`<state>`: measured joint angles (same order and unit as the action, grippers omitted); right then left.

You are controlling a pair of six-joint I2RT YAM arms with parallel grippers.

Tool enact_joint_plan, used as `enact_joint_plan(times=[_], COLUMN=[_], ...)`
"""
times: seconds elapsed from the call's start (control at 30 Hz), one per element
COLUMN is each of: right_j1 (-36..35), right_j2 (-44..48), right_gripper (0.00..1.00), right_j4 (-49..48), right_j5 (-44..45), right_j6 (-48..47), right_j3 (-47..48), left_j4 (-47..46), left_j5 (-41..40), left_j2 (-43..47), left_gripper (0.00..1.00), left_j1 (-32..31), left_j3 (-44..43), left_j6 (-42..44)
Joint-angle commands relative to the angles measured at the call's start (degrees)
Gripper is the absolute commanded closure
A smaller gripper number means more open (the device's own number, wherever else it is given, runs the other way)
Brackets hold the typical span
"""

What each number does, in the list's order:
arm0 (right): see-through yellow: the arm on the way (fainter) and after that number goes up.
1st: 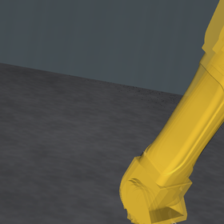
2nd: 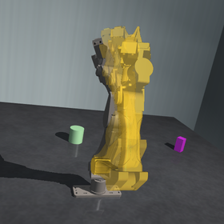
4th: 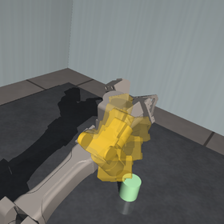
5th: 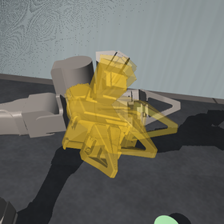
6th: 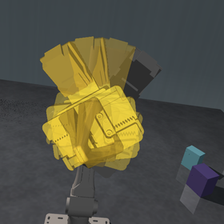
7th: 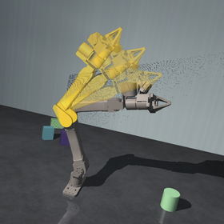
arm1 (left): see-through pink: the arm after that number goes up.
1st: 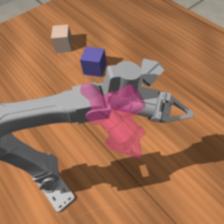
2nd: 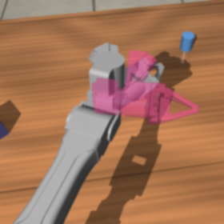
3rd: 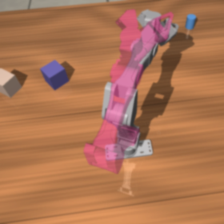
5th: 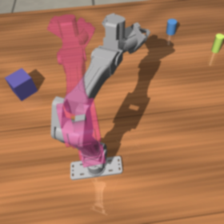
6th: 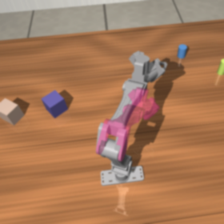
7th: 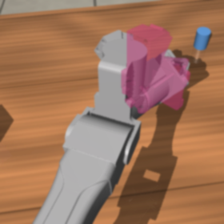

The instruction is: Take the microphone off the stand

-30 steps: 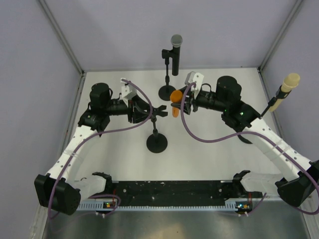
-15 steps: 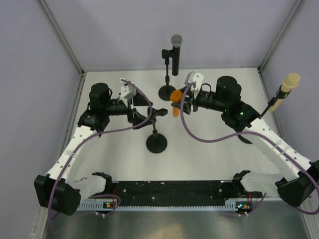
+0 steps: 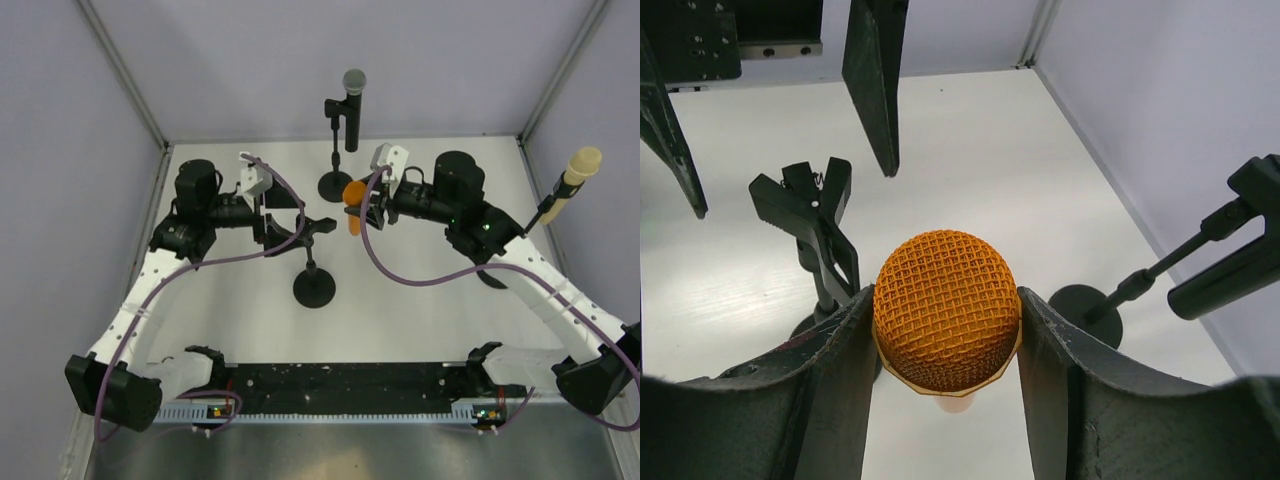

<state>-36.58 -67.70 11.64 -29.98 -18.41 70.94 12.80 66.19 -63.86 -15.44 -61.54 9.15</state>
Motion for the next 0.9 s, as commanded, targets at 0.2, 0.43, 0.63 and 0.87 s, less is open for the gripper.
enact_joint_plan(times=[0.2,0.43,0.63,0.87], right_j1=[-0.34,-0.42,-0.42,-0.42], right_j2=[-3.84,-5.77,-5.95,-6.83], right_gripper=[0.73,0.72,0.72,0.73], right_j4=[12.7,16.49,16.4,15.17], right_j5=[0.45,-1.22,-4.21,-8.51], right_j6=[-3.65,-1.98,0.22,4.26], right_j3=[23.26,34.0,35.85,36.2], left_j4=[15.85,15.86,15.94,16.38], left_j5=[-5.54,-7.31,-7.13,-6.61], left_j2=[-5.92,-8.83,-11.29,-13.49], left_gripper=[0.01,0.01,0.01,0.01], left_j1=[-2.48,-6.0,-7.85,-9.43], left_j3=[-21.86,-26.96,-31.71,-35.67], left_j6=[10.54,8.96,7.9,7.03])
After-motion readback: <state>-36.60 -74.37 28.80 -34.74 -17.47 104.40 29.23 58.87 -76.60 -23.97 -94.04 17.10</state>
